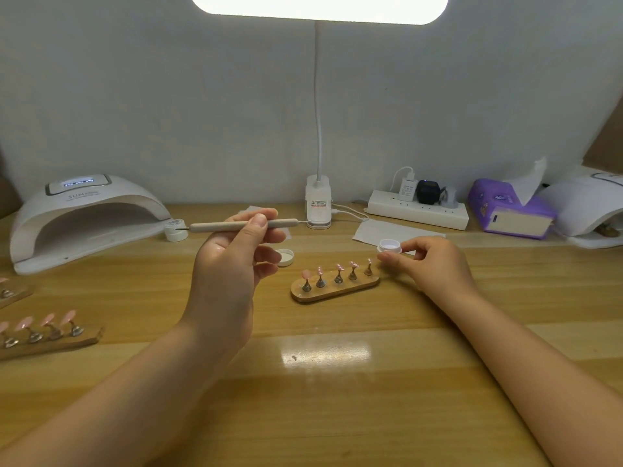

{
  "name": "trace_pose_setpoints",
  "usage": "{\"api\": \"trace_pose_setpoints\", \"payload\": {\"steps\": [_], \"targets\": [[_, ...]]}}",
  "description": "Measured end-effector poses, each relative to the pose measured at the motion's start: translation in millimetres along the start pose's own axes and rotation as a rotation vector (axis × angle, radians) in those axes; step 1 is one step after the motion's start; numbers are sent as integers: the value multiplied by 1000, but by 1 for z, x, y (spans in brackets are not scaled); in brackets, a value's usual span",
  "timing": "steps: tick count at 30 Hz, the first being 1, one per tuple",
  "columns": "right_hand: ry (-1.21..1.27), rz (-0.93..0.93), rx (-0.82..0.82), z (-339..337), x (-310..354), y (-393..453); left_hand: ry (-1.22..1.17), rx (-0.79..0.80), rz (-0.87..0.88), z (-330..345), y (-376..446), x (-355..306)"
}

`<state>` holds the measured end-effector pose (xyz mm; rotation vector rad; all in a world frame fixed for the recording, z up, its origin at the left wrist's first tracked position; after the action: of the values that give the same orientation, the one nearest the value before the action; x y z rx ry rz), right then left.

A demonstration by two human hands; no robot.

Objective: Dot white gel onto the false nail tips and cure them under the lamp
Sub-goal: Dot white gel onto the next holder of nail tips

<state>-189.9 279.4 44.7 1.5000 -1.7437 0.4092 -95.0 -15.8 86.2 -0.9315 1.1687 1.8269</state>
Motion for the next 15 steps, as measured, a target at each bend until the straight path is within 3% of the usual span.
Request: {"api": "trace_pose_setpoints", "payload": {"steps": [11, 15], "targets": [[-188, 77, 71, 11, -11, 2, 35, -30, -24, -8, 1, 15], [-237, 101, -18, 5, -7, 1, 44, -50, -49, -12, 0, 23]]}}
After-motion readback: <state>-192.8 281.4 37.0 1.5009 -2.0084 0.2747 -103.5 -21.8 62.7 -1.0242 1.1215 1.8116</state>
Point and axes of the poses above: each hand's wrist, its own y-axis towards the middle knuckle, its own z-axis out of the palm, x = y × z, the point moved 9 cm from there along y, towards the middle knuckle, and after that the axes turned 9 degrees about z, right-handed, at the moved point
